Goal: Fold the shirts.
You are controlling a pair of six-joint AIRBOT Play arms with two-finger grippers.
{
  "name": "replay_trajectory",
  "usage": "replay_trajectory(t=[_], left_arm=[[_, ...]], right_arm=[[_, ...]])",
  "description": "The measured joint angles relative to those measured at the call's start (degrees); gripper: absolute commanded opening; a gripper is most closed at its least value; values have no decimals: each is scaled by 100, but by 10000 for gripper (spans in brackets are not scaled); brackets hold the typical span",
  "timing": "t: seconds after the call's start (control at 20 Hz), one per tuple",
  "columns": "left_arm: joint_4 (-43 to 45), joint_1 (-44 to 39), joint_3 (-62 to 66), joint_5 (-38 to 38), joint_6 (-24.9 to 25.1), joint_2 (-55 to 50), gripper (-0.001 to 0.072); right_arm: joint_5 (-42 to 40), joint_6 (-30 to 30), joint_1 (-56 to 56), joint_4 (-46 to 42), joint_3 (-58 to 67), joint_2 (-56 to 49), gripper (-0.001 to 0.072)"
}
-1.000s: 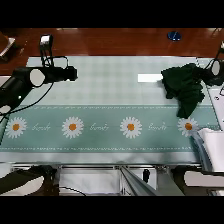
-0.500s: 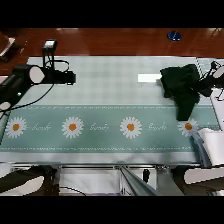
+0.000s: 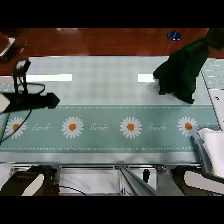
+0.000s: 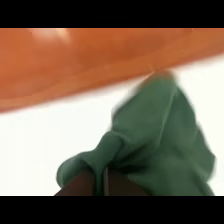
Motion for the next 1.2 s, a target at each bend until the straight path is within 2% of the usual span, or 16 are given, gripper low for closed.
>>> replay_trajectory(t=[0.25,0.45,0.6,0.8,0.95,1.15,1.2], left_arm=[[-737,28,-1019,103,22,1019,505],[-953,31,-1220,181,31,1235,505],[-1113,33,-1263,326,31,1285,505],[-1200,33,-1287,533,31,1305,505],[-1228,33,-1292,621,31,1311,505],[-1244,33,-1292,656,31,1314,505],[-1246,33,-1292,656,31,1314,505]], right_arm=[[61,-181,728,85,1167,750,21],[138,-278,1305,125,1912,1091,21],[621,-352,1976,114,1965,1209,21],[839,-260,3112,-52,933,1257,21],[212,-11,3974,33,-367,1134,21],[-723,221,4859,579,-1641,391,25],[-894,258,4983,721,-1781,173,147]])
